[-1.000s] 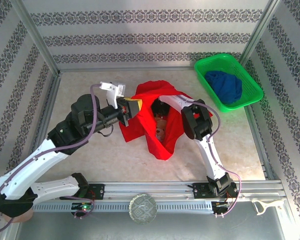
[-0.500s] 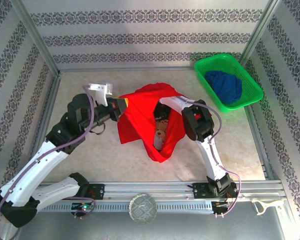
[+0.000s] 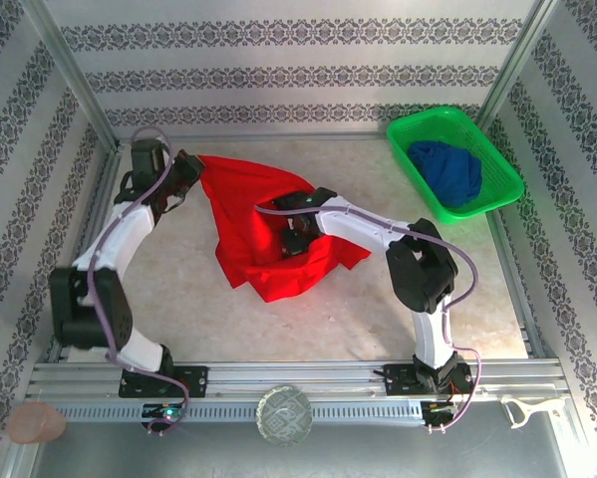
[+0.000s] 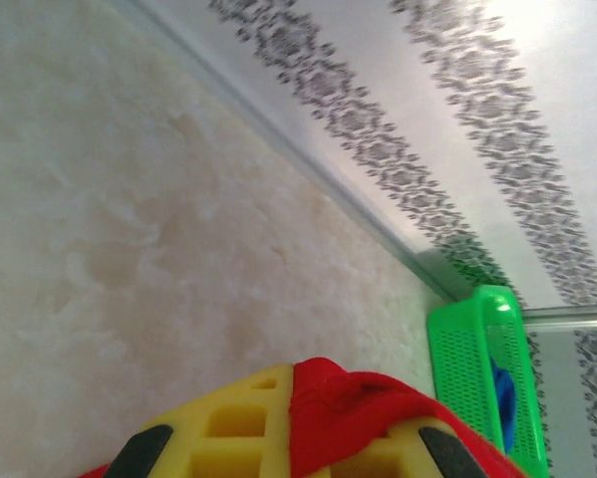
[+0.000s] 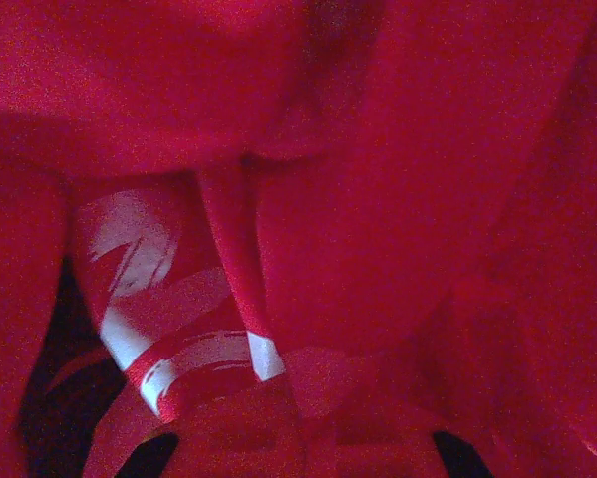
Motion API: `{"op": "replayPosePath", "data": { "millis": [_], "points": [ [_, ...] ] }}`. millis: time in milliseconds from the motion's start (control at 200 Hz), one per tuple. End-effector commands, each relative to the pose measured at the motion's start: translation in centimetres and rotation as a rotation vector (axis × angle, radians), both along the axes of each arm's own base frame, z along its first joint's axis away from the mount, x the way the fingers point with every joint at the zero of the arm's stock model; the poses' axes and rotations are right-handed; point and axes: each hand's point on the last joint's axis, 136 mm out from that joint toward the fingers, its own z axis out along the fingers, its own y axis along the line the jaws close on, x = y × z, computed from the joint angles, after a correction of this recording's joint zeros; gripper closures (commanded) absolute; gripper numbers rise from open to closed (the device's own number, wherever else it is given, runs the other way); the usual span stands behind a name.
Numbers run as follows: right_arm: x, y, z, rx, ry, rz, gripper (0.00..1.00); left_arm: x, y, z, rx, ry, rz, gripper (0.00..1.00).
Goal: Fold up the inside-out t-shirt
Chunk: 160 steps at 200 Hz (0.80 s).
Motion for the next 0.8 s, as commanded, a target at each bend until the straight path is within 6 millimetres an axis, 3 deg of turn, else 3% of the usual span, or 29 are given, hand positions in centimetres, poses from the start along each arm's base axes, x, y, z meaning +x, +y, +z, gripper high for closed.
{"op": "replayPosePath", "data": {
  "millis": [0,80,255,410,450,515,605,665,794],
  "points": [
    [0.6,2.9,5.1,0.151,-0.121,0.055,1.00,3.1,-0.4,1.2,-0.055,-0.031,-0.008,1.00],
    [1.3,4.2,9.1,0.264,-0.176,0.045,1.00,3.5,-1.3,-1.7,-0.028,0.037,-0.039,1.00],
    [2.5,7.2,19.9,0.563,-0.287,0.044,1.00,2.7,-2.8,-6.4,0.035,0.146,-0.099,1.00],
    [5.0,6.5,27.6,0.769,-0.394,-0.031,1.00,1.6,-3.5,-8.9,0.038,0.186,-0.155,1.00],
    [5.8,6.1,28.9,0.812,-0.412,-0.059,1.00,1.4,-4.0,-8.9,0.029,0.177,-0.185,0.89],
    [7.0,5.5,31.0,0.883,-0.443,-0.092,1.00,1.0,-4.5,-7.8,0.023,0.144,-0.229,0.64],
    [8.0,5.1,32.6,0.976,-0.449,-0.120,1.00,0.2,-5.0,-4.1,0.038,0.049,-0.275,0.38],
    [8.2,4.9,32.7,1.005,-0.441,-0.137,1.00,-0.8,-4.8,-1.1,0.067,-0.011,-0.286,0.27],
    [7.9,4.7,30.5,1.012,-0.411,-0.157,1.00,-3.5,-4.6,4.7,0.136,-0.128,-0.301,0.11]
  ]
}}
